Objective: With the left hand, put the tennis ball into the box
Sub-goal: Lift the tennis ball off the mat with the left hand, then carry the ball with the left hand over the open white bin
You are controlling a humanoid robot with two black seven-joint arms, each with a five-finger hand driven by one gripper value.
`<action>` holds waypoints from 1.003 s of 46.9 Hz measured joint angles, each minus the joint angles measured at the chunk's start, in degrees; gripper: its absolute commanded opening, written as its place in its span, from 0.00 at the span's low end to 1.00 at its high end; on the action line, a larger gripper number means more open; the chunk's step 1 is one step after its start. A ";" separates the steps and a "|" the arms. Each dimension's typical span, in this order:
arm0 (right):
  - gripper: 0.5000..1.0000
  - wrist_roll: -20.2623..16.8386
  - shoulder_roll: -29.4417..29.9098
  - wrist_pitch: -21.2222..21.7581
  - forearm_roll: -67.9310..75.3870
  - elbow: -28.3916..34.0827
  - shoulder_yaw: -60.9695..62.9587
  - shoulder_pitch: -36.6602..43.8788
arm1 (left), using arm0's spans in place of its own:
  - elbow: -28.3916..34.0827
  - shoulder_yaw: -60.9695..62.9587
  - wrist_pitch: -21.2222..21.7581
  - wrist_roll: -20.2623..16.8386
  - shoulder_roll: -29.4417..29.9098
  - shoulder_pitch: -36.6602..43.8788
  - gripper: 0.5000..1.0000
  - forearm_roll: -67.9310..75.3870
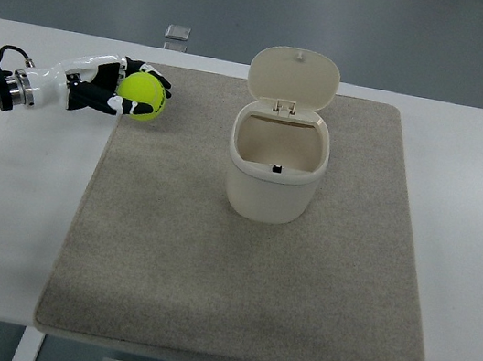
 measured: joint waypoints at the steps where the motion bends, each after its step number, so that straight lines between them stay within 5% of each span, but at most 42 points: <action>1: 0.81 0.00 0.00 0.00 0.00 0.00 0.00 0.01 | -0.68 -0.69 -0.01 0.00 0.70 0.07 0.00 -0.01; 16: 0.81 -0.01 0.00 -0.01 0.00 0.01 0.00 0.01 | -15.18 -8.13 0.00 -0.01 7.92 3.20 0.00 1.23; 34: 0.81 0.00 0.00 -0.01 0.00 0.00 0.00 0.01 | -23.31 -8.71 0.02 -0.01 7.85 2.84 0.00 4.55; 47: 0.81 -0.01 0.00 -0.01 0.00 0.01 0.00 0.00 | -23.73 -8.94 0.03 -0.01 3.89 1.74 0.00 4.53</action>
